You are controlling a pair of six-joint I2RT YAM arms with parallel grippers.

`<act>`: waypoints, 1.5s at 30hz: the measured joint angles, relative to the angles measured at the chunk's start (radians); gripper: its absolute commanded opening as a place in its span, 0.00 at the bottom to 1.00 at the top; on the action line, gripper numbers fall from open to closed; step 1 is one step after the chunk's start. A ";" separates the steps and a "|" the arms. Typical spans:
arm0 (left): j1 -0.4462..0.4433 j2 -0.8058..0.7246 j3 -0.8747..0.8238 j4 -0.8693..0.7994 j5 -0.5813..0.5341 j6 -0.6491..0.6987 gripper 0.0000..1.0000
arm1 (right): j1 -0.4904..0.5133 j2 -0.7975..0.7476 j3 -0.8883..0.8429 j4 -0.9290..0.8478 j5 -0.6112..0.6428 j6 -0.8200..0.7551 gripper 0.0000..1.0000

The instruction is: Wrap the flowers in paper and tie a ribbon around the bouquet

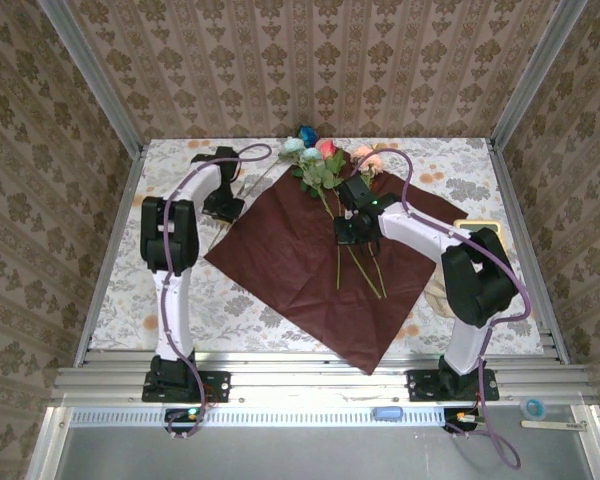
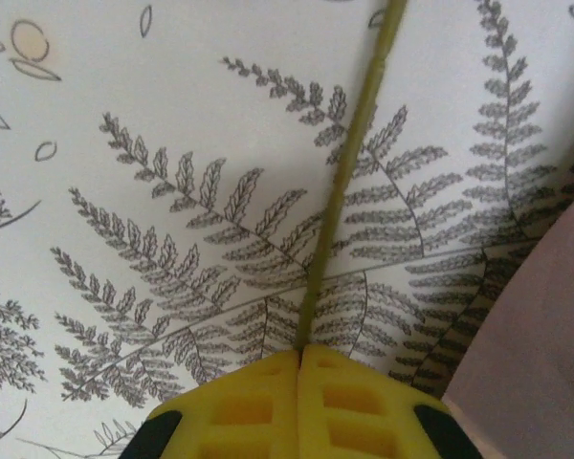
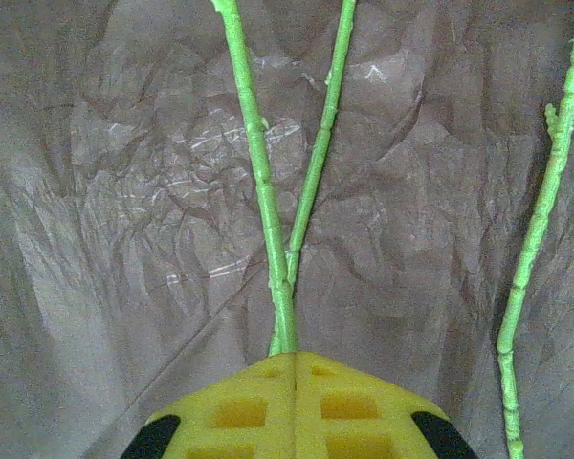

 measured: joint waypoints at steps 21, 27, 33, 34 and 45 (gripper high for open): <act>0.090 -0.160 -0.157 -0.003 0.138 -0.102 0.00 | 0.017 -0.111 -0.028 0.068 0.014 -0.035 0.23; 0.088 -0.163 -0.159 -0.003 0.165 -0.105 0.00 | 0.017 0.032 0.022 -0.022 -0.015 -0.072 0.47; 0.084 -0.163 -0.160 -0.003 0.171 -0.107 0.00 | 0.020 0.188 0.203 -0.097 -0.019 -0.109 0.47; 0.083 -0.163 -0.160 -0.002 0.171 -0.108 0.00 | 0.022 0.210 0.228 -0.108 -0.019 -0.111 0.47; 0.083 -0.163 -0.159 -0.002 0.175 -0.116 0.00 | 0.058 0.484 0.508 -0.214 0.019 -0.114 0.39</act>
